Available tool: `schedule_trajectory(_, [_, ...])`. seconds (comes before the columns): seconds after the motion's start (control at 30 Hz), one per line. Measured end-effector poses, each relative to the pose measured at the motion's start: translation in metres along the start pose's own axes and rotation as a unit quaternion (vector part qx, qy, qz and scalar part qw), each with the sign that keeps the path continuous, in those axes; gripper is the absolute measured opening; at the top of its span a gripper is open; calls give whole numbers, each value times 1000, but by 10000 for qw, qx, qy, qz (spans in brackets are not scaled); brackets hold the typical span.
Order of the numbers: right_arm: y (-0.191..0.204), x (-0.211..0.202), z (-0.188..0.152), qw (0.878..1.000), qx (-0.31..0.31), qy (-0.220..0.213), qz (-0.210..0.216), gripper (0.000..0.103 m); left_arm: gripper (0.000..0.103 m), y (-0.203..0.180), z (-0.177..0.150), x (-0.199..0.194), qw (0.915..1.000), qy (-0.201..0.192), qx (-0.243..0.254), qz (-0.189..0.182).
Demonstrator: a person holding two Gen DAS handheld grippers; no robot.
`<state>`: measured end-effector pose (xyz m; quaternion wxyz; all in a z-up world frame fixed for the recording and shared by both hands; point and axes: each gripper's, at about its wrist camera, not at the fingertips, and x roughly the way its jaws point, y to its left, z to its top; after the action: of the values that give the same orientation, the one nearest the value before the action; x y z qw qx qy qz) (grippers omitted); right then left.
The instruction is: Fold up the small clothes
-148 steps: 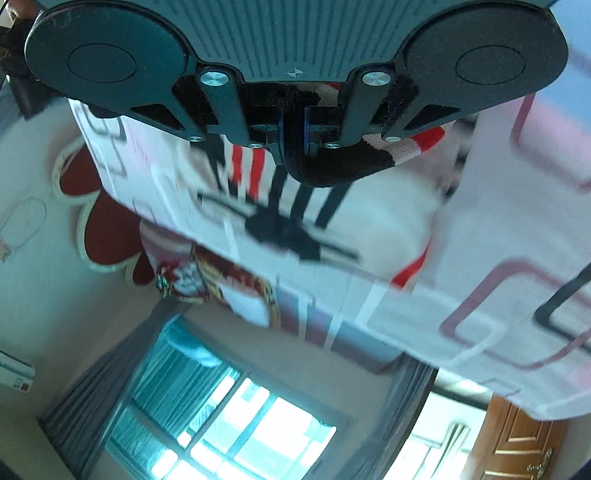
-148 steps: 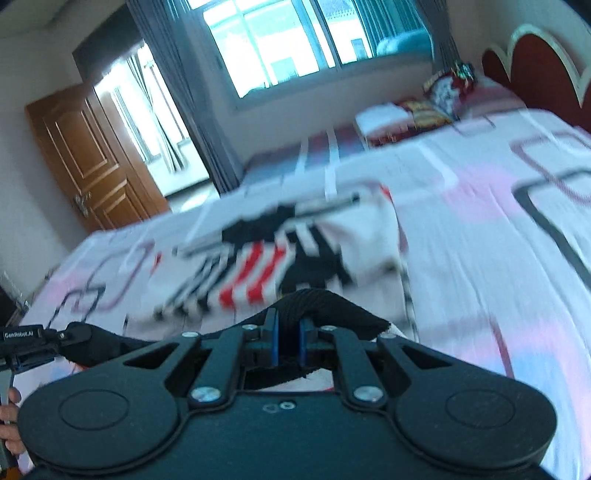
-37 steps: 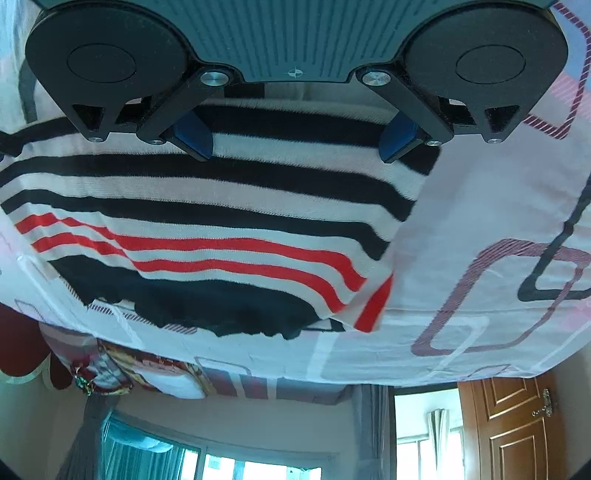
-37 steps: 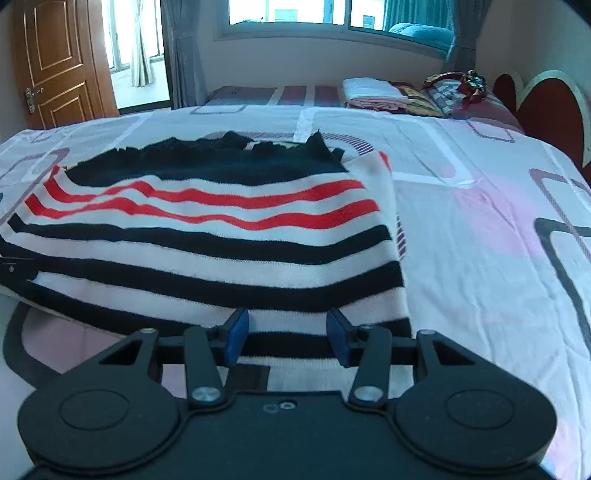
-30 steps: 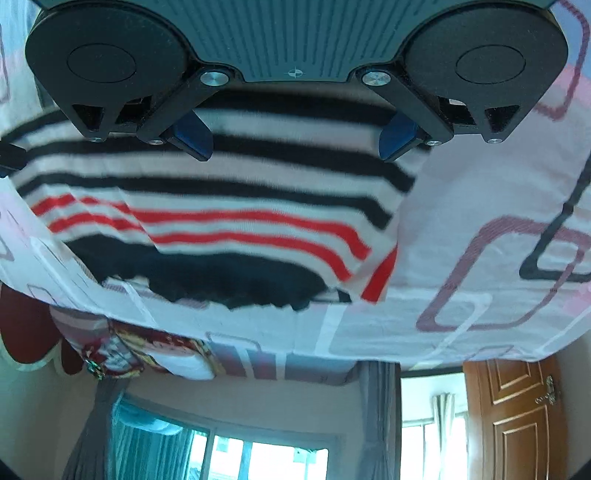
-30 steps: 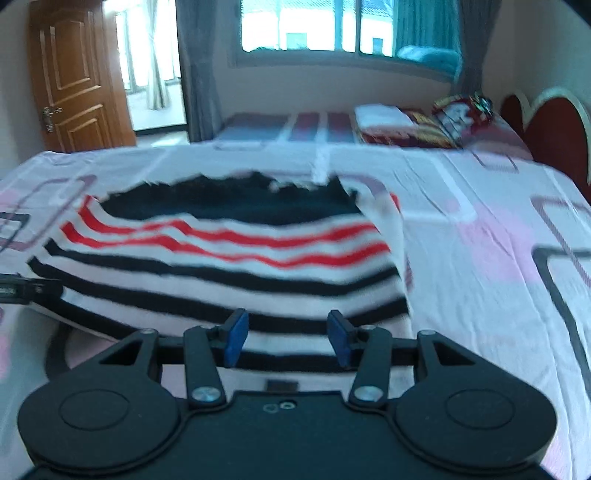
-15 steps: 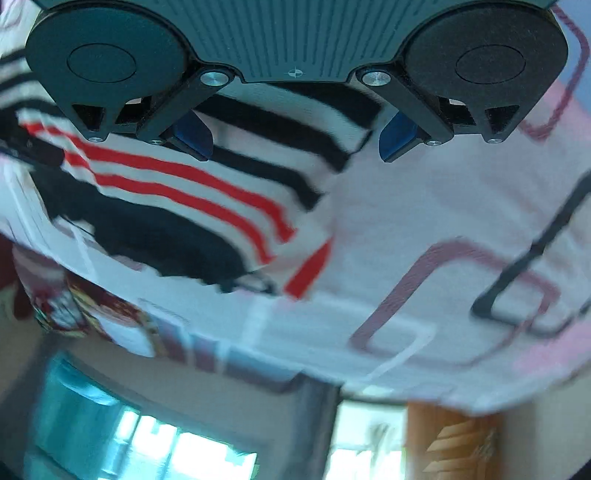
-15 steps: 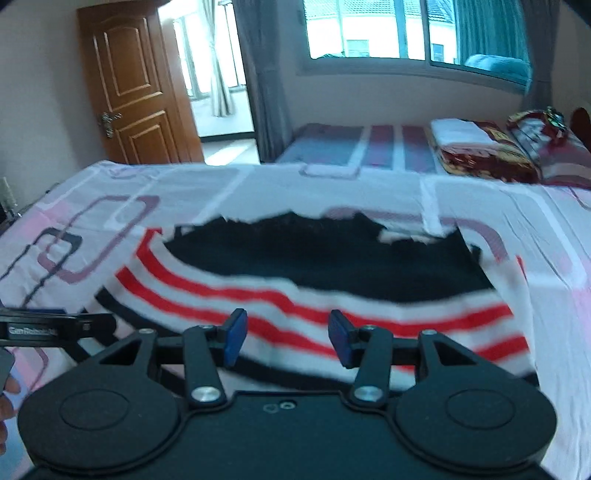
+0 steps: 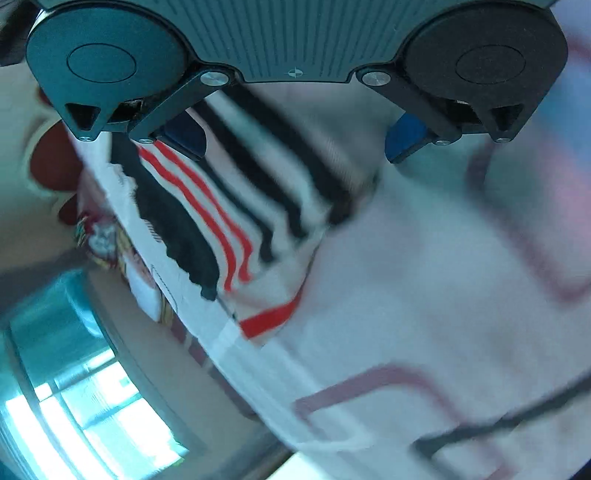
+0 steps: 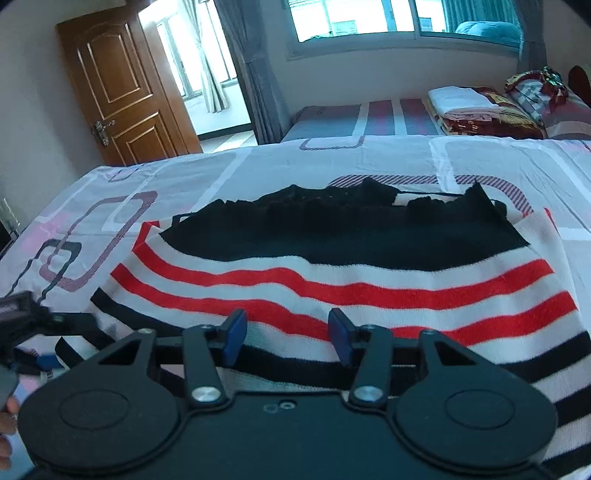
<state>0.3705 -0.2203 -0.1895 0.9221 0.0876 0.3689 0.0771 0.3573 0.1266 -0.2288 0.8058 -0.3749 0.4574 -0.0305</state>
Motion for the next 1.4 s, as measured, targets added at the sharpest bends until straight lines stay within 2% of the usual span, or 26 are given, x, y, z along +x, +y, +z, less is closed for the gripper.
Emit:
schedule_trajectory(0.1, [-1, -4, -3, 10000, 15, -17, -40, 48, 103, 1, -24, -3, 9995, 116, -192, -220])
schedule_trajectory(0.17, [0, -4, -5, 10000, 40, -34, -59, 48, 103, -2, -25, 3, 9994, -104, -228, -249])
schedule_trajectory(0.33, [3, -3, -5, 9998, -29, -83, -152, 48, 103, -8, -11, 31, 9948, -609, -545, -601])
schedule_trajectory(0.37, [3, -3, -5, 9998, -58, -95, -173, 48, 100, -12, -9, 36, 9938, -713, -557, -638])
schedule_trajectory(0.4, [4, -1, -5, 9997, -84, -109, -201, 48, 88, -15, -8, 41, 9930, -785, -533, -701])
schedule_trajectory(0.43, [4, 1, -5, 9996, -98, -113, -228, 48, 55, -16, -7, 50, 9932, -703, -554, -749])
schedule_trajectory(0.47, [4, 3, -4, 9995, -110, -135, -274, 48, 42, -13, -6, 59, 9928, -620, -723, -724])
schedule_trajectory(0.53, [4, 6, -3, 9992, -103, -159, -345, 48, 42, -12, -6, 58, 9912, -734, -807, -747])
schedule_trajectory(0.67, [8, 18, -10, 9977, -381, -49, -555, 49, 31, -23, -4, 55, 9931, -744, -653, -634])
schedule_trajectory(0.77, [18, 25, -19, 9940, -765, -103, -773, 50, 27, -39, -1, 47, 9927, -934, -336, -688])
schedule_trajectory(0.83, [20, 26, -23, 9933, -801, -183, -816, 50, 21, -62, -1, 36, 9894, -1177, 231, -823])
schedule_trajectory(0.93, [12, 23, -22, 9957, -602, -203, -669, 50, 19, -110, -2, 32, 9763, -1325, 1270, -1148])
schedule_trajectory(1.07, [-6, 5, -17, 9989, 38, -371, -300, 48, 19, -173, -13, 45, 9554, -1153, 2220, -1568])
schedule_trajectory(1.17, [-31, -23, -17, 9963, 439, -633, -370, 48, 19, -221, -40, 65, 9345, -738, 2924, -1891])
schedule_trajectory(1.27, [-66, -54, -18, 9925, 770, -710, -629, 49, 19, -251, -73, 82, 9165, -252, 3427, -2046])
schedule_trajectory(1.33, [-91, -72, -23, 9891, 1038, -694, -784, 49, 19, -265, -96, 97, 9053, 89, 3747, -1997])
schedule_trajectory(1.4, [-110, -85, -31, 9867, 1169, -616, -942, 50, 20, -270, -115, 110, 8998, 317, 3956, -1811])
